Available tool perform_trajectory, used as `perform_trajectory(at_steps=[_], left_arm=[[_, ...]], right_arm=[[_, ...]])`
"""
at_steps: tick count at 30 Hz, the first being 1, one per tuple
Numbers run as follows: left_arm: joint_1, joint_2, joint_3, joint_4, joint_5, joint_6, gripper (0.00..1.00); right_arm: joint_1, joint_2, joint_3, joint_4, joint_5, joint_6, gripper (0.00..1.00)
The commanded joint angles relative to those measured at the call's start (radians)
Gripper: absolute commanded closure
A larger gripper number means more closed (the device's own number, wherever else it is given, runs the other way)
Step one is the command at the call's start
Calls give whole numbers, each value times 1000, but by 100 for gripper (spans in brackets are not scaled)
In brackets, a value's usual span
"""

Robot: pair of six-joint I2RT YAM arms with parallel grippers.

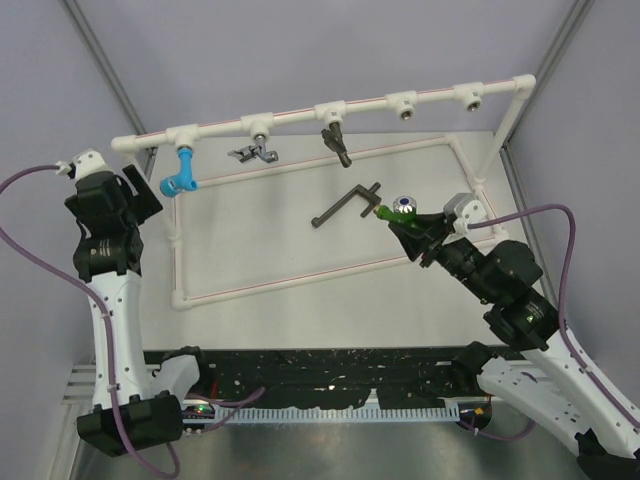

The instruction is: Install the water faucets

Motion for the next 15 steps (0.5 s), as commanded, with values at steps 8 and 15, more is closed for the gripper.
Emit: perform_trajectory(at_steps=[8, 15], left_arm=[[135, 0, -437, 798, 288, 128, 4], [144, 82, -579, 1206, 316, 119, 7]], right_arm=[[-2, -61, -50, 78, 22, -97, 95], [-2, -72, -51, 51, -5, -112, 95]])
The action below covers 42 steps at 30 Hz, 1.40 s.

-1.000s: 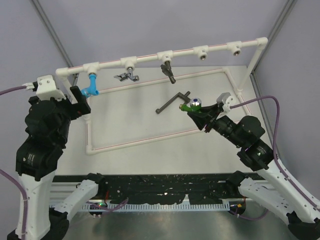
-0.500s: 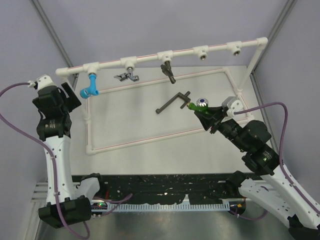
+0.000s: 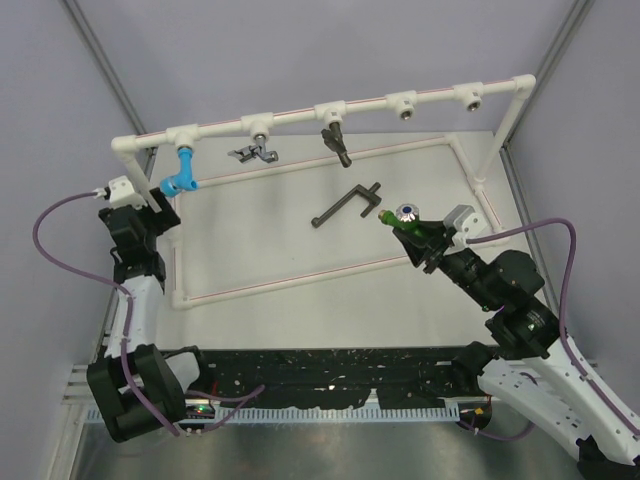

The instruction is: Install the water faucets

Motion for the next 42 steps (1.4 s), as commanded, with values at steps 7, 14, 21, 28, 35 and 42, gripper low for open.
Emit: perform_trajectory(at_steps=[7, 14, 21, 28, 35, 42], left_arm=[[11, 133, 50, 515, 42, 30, 17], [11, 130, 46, 515, 71, 23, 63], [11, -68, -5, 244, 33, 64, 100], [-3, -211, -5, -112, -47, 18, 96], [-21, -303, 98, -403, -184, 72, 41], [-27, -425, 240, -649, -294, 148, 17]], right_arm=[[-2, -10, 12, 32, 5, -66, 95], [-2, 13, 21, 26, 79, -163, 95], [-1, 51, 54, 17, 158, -278, 95], [-2, 63, 64, 44, 172, -338, 95], [-1, 33, 44, 58, 160, -317, 95], [-2, -21, 25, 49, 145, -295, 95]])
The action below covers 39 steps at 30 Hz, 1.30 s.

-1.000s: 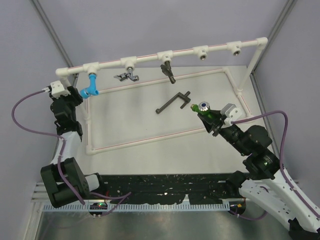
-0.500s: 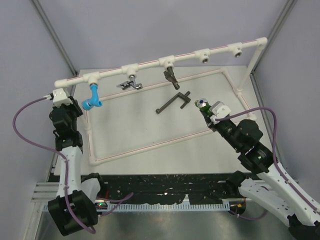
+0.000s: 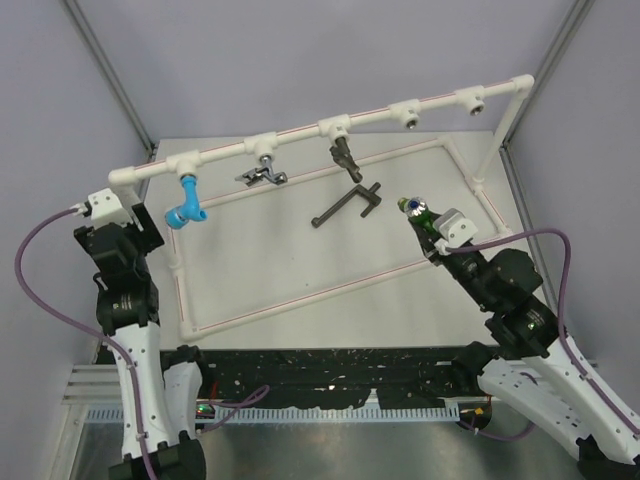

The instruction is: Install the water faucets

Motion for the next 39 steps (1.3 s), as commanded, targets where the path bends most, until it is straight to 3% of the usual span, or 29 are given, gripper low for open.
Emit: perform_trajectory(at_steps=[1, 5, 11, 14, 20, 23, 28, 32, 35, 39], left_arm=[[2, -96, 127, -199, -134, 49, 16], [2, -142, 231, -303, -131, 49, 12], [-3, -143, 458, -400, 27, 23, 9], [-7, -105, 566, -409, 169, 14, 4], [-13, 66, 863, -544, 592, 12, 1], [-33, 133, 940, -569, 676, 18, 1], [-110, 243, 1021, -601, 679, 47, 2], [-208, 350, 1076, -630, 560, 61, 3], [-227, 422, 1110, -624, 444, -18, 3], [-225, 519, 1162, -602, 452, -103, 4]], right_arm=[[-2, -46, 14, 70, -14, 21, 95], [1, -83, 2, 75, -8, 35, 95], [16, -121, -12, 81, 23, 24, 95], [16, -130, -12, 82, 17, 24, 95], [18, -135, 3, 62, -7, 3, 95], [18, -124, 15, 58, -7, -14, 95], [18, -94, 41, 27, -6, -39, 95], [18, -72, 55, 12, 0, -45, 95], [16, -55, 63, 1, 17, -43, 95], [16, -44, 61, 0, 34, -31, 95]])
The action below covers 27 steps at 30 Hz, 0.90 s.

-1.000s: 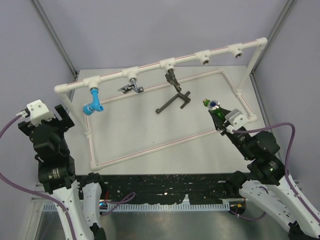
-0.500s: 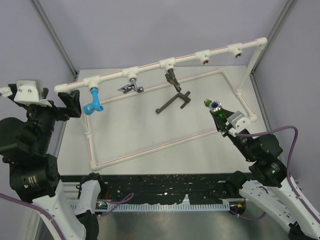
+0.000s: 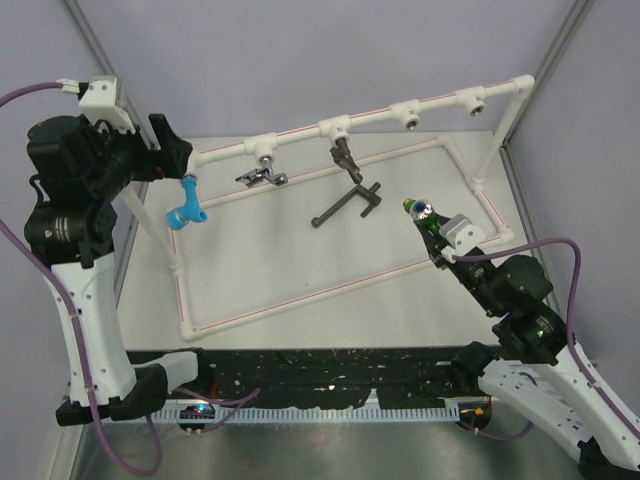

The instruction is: Install the water faucets

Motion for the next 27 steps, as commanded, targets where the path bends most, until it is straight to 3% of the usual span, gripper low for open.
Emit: perform_trajectory(at_steps=[1, 9, 17, 21, 27], left_arm=[[-4, 90, 71, 13, -43, -114, 4], [-4, 284, 207, -95, 50, -162, 5], [-4, 224, 119, -165, 112, -148, 6], [-12, 184, 86, -197, 145, -150, 6], [-35, 132, 60, -217, 138, -125, 6]], right_arm=[[3, 10, 47, 36, 32, 1, 95], [4, 44, 24, 59, 76, -23, 95], [-12, 145, 43, 153, 99, -77, 95], [-77, 199, 73, 209, 75, -76, 95], [-276, 230, 71, 329, -149, -5, 95]])
